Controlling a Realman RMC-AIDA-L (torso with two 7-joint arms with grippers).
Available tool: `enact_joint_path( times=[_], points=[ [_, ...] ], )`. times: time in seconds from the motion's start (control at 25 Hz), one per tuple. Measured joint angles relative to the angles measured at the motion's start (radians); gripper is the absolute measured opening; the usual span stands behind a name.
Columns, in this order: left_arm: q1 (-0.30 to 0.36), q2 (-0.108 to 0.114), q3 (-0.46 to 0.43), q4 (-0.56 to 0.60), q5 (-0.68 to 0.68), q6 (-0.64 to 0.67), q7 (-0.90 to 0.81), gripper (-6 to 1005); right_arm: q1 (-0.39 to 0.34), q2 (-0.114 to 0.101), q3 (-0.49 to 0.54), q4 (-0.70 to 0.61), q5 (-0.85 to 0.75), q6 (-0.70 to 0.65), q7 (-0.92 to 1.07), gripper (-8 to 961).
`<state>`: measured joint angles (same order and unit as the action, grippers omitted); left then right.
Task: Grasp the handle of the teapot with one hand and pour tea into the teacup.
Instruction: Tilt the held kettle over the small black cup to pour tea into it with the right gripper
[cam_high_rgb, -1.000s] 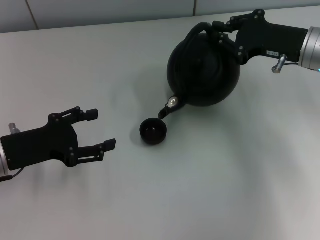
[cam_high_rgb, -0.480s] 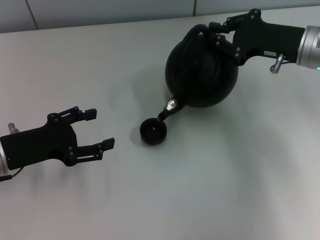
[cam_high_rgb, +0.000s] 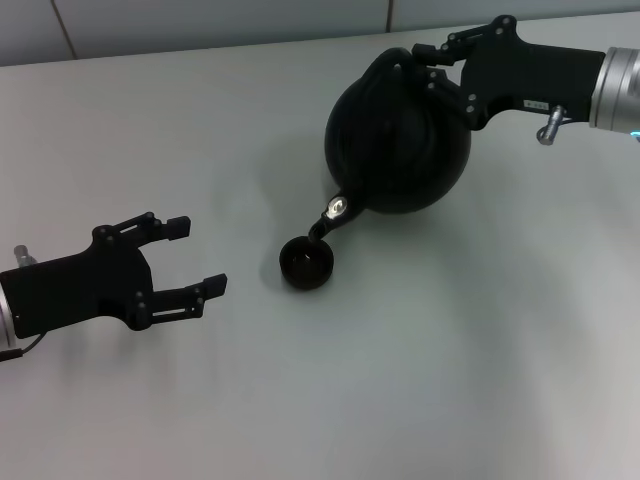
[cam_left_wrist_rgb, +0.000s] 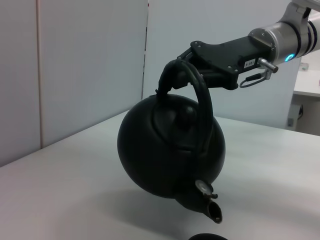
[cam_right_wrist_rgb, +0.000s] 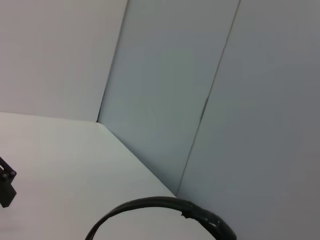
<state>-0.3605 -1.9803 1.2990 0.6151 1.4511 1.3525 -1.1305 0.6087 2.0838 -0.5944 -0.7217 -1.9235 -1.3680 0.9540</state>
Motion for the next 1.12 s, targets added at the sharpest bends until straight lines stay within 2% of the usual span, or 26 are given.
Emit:
enact_joint_path(
  times=[1.12],
  points=[
    [-0.001, -0.004, -0.014, 0.001, 0.0, -0.012, -0.009, 871, -0.001, 0.002, -0.022, -0.014, 0.002, 0.001, -0.044, 123]
  ],
)
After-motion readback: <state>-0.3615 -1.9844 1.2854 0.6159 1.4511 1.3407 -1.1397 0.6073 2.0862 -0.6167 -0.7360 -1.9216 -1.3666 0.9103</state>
